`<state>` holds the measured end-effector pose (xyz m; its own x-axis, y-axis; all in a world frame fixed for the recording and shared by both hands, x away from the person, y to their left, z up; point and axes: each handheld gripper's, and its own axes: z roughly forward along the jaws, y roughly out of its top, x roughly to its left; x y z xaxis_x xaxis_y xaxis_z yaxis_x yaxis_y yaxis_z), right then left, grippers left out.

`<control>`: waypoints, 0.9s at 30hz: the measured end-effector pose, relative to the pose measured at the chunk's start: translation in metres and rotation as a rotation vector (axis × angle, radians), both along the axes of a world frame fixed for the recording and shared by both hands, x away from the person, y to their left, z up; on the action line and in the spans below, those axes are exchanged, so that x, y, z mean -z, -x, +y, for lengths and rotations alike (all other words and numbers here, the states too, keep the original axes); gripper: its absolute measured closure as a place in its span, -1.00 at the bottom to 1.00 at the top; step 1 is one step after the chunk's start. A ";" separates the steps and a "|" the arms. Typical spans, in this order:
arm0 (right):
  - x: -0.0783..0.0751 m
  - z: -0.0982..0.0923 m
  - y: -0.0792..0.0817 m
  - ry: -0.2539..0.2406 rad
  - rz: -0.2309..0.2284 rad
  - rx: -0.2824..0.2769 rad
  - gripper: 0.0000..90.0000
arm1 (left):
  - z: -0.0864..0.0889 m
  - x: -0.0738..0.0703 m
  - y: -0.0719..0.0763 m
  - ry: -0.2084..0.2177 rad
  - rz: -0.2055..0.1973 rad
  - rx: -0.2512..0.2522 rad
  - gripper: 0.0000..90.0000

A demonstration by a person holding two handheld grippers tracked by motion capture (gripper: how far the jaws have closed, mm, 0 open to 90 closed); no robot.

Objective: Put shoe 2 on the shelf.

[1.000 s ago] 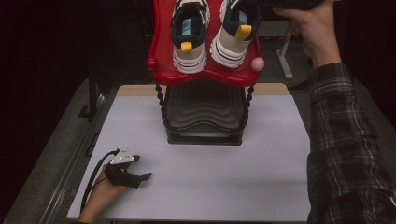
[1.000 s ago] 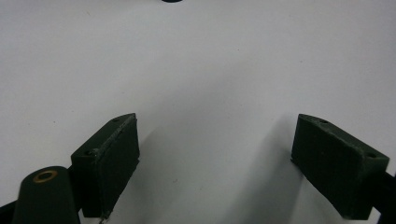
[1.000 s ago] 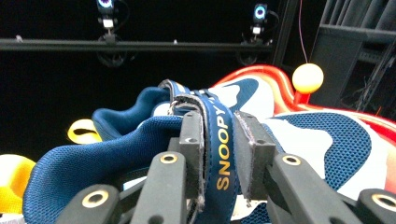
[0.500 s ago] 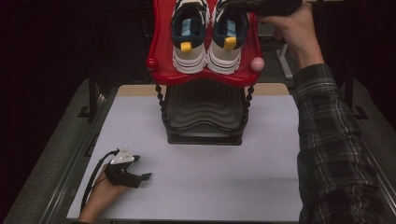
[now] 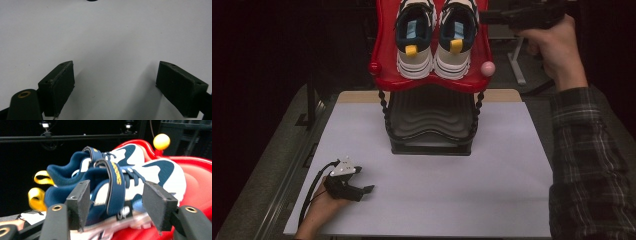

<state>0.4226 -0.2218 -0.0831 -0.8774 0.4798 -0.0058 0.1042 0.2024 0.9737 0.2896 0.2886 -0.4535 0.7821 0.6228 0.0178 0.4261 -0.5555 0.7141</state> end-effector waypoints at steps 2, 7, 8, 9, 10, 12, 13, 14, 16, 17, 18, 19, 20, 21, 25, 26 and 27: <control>0.003 -0.008 0.007 0.002 0.006 0.012 -0.18 | 0.000 0.000 0.000 0.002 -0.003 -0.001 -0.68; 0.012 -0.023 0.023 0.017 0.019 0.033 -0.24 | 0.000 0.000 0.000 0.003 -0.001 -0.004 -0.68; 0.015 -0.026 0.026 0.019 0.024 0.037 -0.26 | 0.000 0.000 0.000 0.004 0.001 -0.004 -0.68; 0.020 -0.032 0.031 0.016 0.029 0.043 -0.31 | 0.000 0.000 0.000 0.006 -0.001 -0.006 -0.68; 0.020 -0.032 0.031 0.016 0.029 0.043 -0.31 | 0.000 0.000 0.000 0.006 -0.001 -0.006 -0.68; 0.027 -0.036 0.035 0.013 0.038 0.053 -0.37 | 0.000 0.000 0.000 0.006 -0.001 -0.005 -0.68; 0.030 -0.038 0.037 0.012 0.041 0.057 -0.40 | 0.000 0.000 0.000 0.006 -0.002 -0.005 -0.68; 0.034 -0.040 0.038 0.014 0.048 0.062 -0.43 | 0.000 0.000 0.000 0.006 -0.002 -0.005 -0.68; 0.044 -0.046 0.043 0.015 0.049 0.076 -0.49 | 0.000 0.000 0.000 0.003 -0.002 -0.004 -0.68; 0.044 -0.046 0.043 0.015 0.049 0.076 -0.49 | 0.000 0.000 0.000 0.003 -0.002 -0.003 -0.68; 0.051 -0.049 0.046 0.018 0.048 0.085 -0.54 | 0.000 0.000 0.000 0.003 -0.002 -0.003 -0.68; 0.051 -0.049 0.046 0.018 0.048 0.085 -0.54 | 0.000 0.000 0.000 0.003 -0.002 -0.003 -0.68; 0.059 -0.052 0.049 0.014 0.051 0.095 -0.58 | 0.000 0.000 0.000 0.001 0.000 -0.003 -0.68; 0.059 -0.052 0.049 0.014 0.051 0.095 -0.58 | 0.000 0.000 0.000 0.001 0.001 -0.002 -0.68; 0.079 -0.057 0.055 0.014 0.076 0.104 -0.66 | 0.000 0.000 0.001 0.001 0.002 -0.003 -0.68; 0.079 -0.057 0.055 0.014 0.076 0.104 -0.66 | 0.000 0.000 0.001 0.001 0.002 -0.003 -0.68; 0.082 -0.057 0.055 0.017 0.076 0.104 -0.66 | 0.000 0.000 0.001 -0.001 0.002 -0.002 -0.68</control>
<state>0.3671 -0.2789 -0.1654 -0.8213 0.5684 0.0499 0.1987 0.2029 0.9588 0.2891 0.2885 -0.4534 0.7809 0.6244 0.0168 0.4284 -0.5550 0.7130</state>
